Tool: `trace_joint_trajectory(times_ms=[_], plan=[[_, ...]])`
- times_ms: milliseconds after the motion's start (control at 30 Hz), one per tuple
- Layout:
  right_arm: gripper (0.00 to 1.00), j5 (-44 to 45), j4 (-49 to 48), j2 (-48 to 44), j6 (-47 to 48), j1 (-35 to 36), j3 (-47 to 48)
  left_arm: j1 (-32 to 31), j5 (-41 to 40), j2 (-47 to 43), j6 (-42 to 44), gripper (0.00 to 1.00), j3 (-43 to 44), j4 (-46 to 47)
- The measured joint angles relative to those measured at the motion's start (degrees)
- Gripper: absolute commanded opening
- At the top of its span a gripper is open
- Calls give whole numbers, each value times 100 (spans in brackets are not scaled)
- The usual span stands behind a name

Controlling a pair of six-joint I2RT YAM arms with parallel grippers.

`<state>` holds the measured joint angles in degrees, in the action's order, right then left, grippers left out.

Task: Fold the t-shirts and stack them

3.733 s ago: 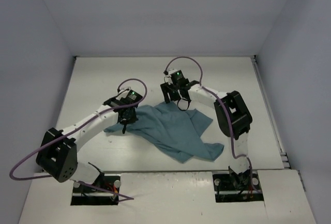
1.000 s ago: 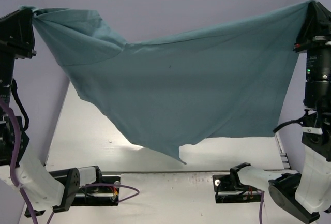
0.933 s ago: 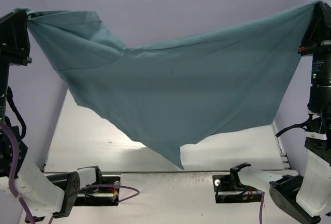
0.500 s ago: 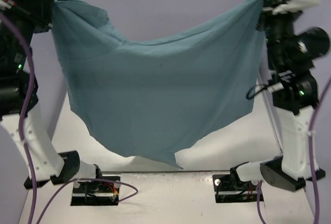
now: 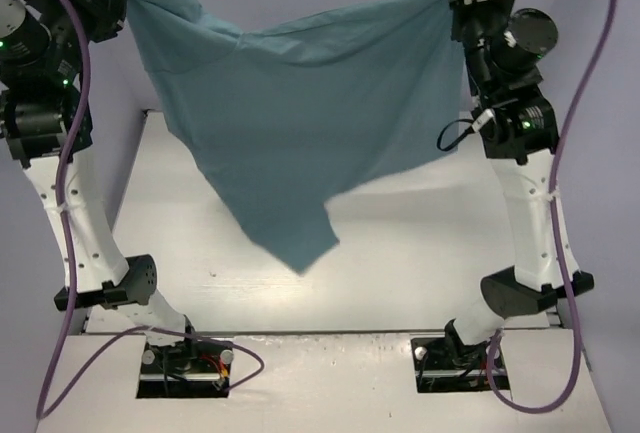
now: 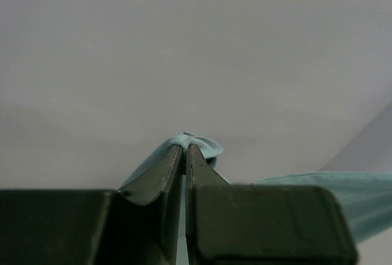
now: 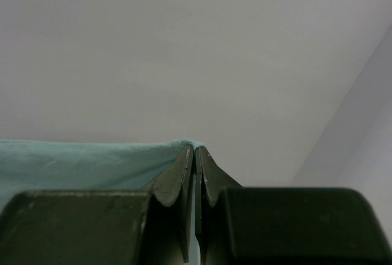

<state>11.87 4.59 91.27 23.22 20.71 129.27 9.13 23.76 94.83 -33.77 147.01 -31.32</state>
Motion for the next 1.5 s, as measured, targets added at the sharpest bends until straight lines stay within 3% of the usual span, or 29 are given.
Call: trace_joint_trajectory(times_ms=[433,600,1067,1333,1500], plan=[[0,-147,-177,-2960,-207,0,-1661,0,124,-2174,37,0,-366,253],[0,-177,-191,-3696,-363,-2,-1816,-20,211,-2798,70,0,-392,312],[0,-264,-77,-3575,-646,-2,-2057,-125,309,-2515,196,0,-587,391],[0,-77,-166,-3358,-1066,-4,-3760,-234,379,-1978,452,0,-2601,637],[0,116,-339,-2755,-1334,-4,-5136,-469,169,-1071,853,1,-3859,865]])
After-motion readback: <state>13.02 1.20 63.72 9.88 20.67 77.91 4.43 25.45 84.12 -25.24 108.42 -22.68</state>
